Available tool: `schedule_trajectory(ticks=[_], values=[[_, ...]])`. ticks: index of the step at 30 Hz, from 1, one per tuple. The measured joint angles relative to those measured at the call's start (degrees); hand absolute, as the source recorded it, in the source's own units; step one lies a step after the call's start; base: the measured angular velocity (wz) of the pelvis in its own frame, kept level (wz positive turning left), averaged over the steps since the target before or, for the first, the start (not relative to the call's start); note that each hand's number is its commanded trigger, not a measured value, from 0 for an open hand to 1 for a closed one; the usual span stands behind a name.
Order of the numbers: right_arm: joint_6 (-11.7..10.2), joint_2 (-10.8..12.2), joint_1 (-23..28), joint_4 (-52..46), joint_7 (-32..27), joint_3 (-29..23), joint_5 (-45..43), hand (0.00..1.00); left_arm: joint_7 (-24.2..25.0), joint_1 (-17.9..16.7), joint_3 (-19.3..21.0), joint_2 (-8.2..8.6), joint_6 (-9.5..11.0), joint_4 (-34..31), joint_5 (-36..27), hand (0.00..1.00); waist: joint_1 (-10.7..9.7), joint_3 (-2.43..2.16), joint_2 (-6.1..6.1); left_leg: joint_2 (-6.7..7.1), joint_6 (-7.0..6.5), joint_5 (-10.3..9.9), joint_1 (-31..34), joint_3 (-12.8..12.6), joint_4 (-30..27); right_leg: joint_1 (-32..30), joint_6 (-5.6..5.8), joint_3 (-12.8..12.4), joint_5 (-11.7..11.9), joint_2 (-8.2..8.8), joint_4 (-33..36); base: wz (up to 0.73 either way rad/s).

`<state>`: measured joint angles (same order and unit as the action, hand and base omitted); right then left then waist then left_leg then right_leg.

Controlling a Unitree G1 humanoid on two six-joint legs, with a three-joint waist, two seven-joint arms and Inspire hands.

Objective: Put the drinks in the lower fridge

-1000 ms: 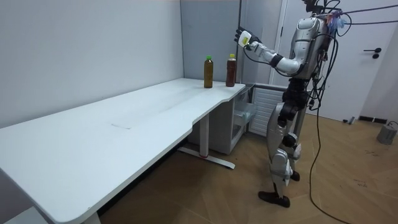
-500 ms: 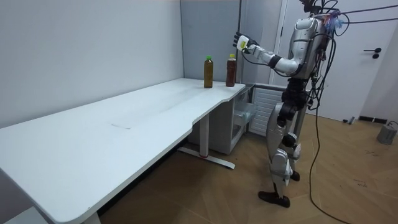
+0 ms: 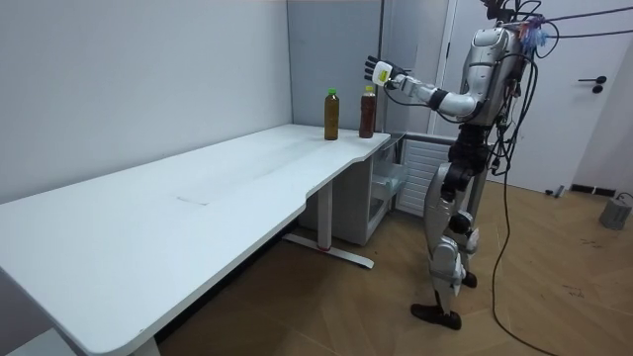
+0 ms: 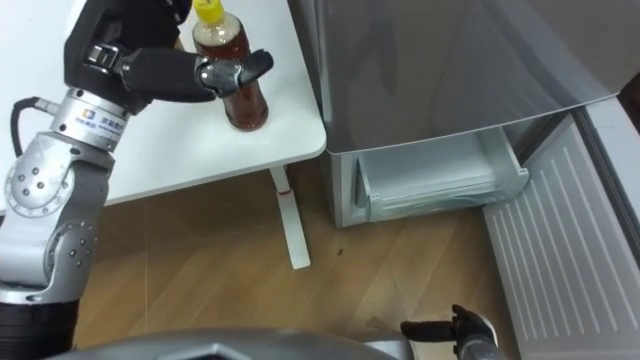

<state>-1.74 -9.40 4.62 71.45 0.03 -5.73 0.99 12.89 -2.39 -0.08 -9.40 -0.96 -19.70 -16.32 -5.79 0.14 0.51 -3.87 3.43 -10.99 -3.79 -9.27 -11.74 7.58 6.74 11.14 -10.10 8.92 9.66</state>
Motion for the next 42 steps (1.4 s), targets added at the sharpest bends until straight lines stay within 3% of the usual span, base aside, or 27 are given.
schedule_trajectory(ticks=[13,25,34,42], values=[[-0.81,0.02,-0.09,1.12,0.23,-0.12,-0.25,0.00,-1.21,0.01,2.33,-0.14,3.04,-1.15,-0.37,0.00,-0.01,0.01,-0.45,0.00,0.00,0.00,-0.03,0.06,-0.01,0.10,0.00,0.04,0.00,0.01,-0.01,0.00],[-1.27,0.17,-0.19,2.13,-0.51,-0.04,-0.45,0.00,-1.43,0.00,2.17,-0.10,3.11,0.47,-0.41,0.00,-0.03,0.16,-0.61,0.00,0.01,0.01,-0.68,0.07,0.23,0.57,0.00,0.05,0.00,0.00,-0.07,0.00],[-1.37,0.05,-0.25,1.90,-1.59,0.02,-0.35,0.00,-1.42,0.00,1.97,-0.09,3.44,6.04,-1.00,0.00,-0.05,0.41,0.02,-0.55,0.27,0.12,-0.70,-0.07,0.21,0.52,-0.24,0.03,0.15,-0.53,-0.02,0.00],[-1.30,-0.06,-0.04,1.89,-1.93,0.03,-0.38,0.00,-1.34,0.00,1.97,-0.09,3.46,7.61,-0.99,0.00,-0.02,0.30,0.23,-0.57,0.27,0.13,-0.85,-0.11,0.25,0.30,-0.24,0.04,0.15,-0.53,-0.01,0.00]])
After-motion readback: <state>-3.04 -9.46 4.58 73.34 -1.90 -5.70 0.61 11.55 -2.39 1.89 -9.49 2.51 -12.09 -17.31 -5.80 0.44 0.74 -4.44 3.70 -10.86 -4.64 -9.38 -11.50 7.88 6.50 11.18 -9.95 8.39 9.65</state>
